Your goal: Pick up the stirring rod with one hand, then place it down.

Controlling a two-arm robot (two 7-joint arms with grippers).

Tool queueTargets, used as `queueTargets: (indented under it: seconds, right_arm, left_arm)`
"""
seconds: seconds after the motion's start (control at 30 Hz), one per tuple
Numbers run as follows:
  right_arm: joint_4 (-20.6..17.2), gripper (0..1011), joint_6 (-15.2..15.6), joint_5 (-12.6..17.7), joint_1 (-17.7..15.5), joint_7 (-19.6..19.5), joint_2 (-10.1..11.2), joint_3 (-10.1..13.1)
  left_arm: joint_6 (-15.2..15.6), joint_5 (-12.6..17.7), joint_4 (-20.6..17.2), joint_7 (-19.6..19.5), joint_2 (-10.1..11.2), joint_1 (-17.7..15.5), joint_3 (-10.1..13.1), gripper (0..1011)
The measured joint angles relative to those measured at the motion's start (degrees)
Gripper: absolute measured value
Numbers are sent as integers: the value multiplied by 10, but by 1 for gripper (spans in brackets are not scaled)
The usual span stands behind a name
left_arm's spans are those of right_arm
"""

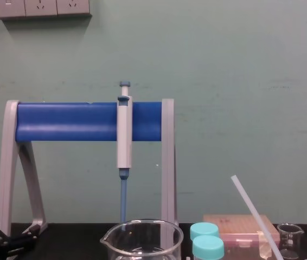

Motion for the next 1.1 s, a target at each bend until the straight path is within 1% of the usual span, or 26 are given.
queueTargets:
  seconds: [1.1]
  right_arm:
    - [0, 1003, 0, 0, 0, 0, 0, 0]
  left_arm:
    - [0, 0, 0, 0, 0, 0, 0, 1000]
